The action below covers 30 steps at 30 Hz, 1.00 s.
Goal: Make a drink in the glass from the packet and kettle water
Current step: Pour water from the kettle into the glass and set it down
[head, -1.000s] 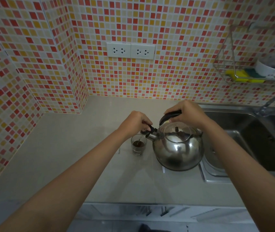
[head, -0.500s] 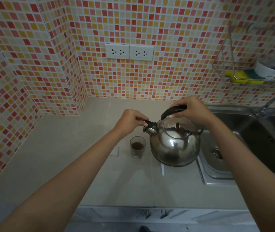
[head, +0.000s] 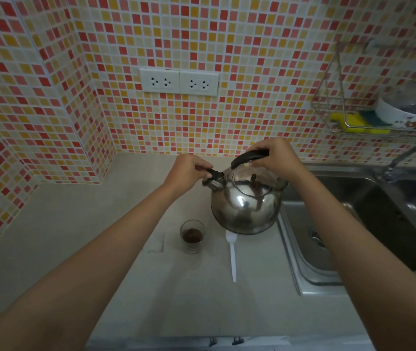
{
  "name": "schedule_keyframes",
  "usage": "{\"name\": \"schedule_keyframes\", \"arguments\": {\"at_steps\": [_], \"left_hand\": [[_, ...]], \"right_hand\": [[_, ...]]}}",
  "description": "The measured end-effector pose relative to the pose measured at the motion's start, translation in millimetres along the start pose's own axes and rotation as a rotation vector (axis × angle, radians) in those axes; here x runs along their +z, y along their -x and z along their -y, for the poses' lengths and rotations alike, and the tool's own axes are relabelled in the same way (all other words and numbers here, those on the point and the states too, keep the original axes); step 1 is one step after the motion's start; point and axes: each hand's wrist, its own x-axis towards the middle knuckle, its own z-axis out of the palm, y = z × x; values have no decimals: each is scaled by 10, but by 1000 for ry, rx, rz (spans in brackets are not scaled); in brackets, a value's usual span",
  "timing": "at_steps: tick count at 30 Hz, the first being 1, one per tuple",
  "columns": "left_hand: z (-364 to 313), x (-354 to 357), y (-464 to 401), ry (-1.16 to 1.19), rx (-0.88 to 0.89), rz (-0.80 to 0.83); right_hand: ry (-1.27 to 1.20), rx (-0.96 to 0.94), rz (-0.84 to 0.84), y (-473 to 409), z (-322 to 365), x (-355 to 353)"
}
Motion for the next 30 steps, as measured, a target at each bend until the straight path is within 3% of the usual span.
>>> {"name": "schedule_keyframes", "arguments": {"at_steps": [12,30], "left_hand": [[180,262,-542,-33,-137,-20],[283,580,-862,-88,-198,27]], "right_hand": [[-85,51,-28,-512,-470,265],[-188,153,2,-776,-923,408]]}}
